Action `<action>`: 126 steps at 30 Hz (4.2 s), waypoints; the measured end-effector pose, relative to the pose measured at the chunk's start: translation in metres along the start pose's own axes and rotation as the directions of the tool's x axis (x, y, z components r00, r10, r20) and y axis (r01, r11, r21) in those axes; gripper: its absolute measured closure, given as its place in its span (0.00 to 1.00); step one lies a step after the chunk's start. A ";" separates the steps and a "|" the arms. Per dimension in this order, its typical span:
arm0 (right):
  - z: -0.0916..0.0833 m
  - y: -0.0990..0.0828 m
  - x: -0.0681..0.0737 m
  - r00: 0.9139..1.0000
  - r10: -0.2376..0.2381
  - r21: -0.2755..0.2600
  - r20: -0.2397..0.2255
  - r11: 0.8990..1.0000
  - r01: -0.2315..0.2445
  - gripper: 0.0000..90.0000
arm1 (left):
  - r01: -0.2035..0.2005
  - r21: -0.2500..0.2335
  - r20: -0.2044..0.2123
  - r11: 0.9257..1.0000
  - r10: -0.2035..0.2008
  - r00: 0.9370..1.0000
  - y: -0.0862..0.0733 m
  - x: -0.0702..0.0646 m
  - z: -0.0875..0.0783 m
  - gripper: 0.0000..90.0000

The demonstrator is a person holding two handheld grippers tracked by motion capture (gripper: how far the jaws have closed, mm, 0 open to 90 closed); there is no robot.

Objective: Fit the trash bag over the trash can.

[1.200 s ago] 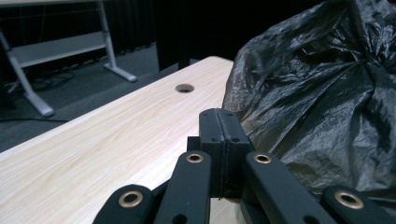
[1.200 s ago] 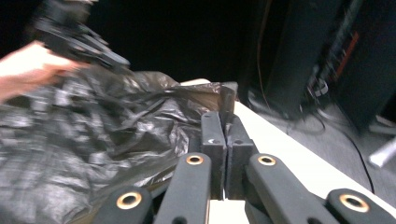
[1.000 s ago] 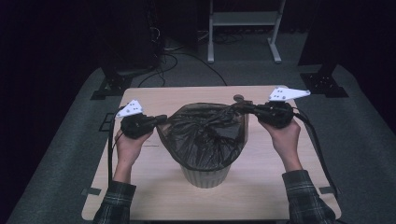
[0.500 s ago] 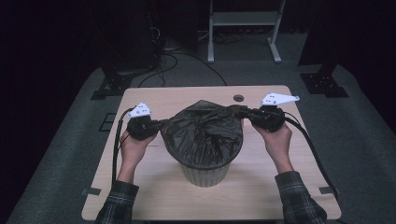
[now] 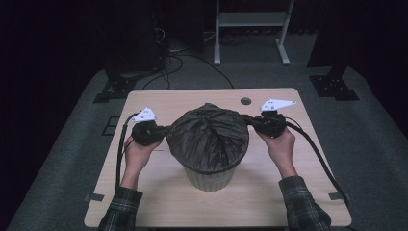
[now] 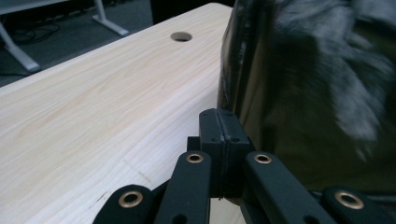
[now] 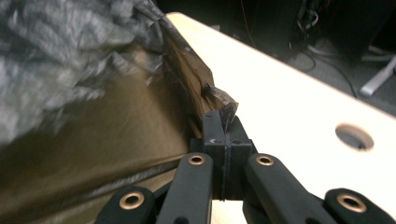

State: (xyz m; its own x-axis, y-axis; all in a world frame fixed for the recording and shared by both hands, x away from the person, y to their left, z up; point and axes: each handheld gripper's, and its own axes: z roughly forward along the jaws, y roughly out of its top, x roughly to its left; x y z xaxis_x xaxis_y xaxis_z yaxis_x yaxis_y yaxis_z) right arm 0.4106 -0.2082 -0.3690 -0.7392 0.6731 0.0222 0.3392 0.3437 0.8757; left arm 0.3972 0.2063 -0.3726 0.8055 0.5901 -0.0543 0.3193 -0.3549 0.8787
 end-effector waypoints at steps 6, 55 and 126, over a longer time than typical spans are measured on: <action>0.001 -0.018 -0.003 0.999 0.029 0.029 -0.016 0.999 -0.029 1.00 | 0.009 0.066 -0.006 0.998 -0.008 1.000 -0.007 0.003 0.006 1.00; -0.038 0.034 0.035 0.985 -0.047 -0.113 -0.168 0.993 0.028 0.48 | -0.165 -0.101 0.135 0.981 0.178 0.975 0.078 -0.061 -0.023 0.32; -0.088 -0.046 0.097 0.958 -0.093 -0.131 -0.273 0.990 0.059 0.56 | -0.087 -0.191 0.372 0.978 0.154 0.915 0.005 -0.095 -0.081 1.00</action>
State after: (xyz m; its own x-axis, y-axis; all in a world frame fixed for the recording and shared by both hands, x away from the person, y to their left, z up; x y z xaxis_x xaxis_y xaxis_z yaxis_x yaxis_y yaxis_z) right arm 0.2719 -0.2165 -0.3643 -0.8981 0.4341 0.0712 0.2159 0.2939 0.9311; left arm 0.2823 0.2074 -0.3251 0.9723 0.2153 -0.0908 0.1466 -0.2594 0.9546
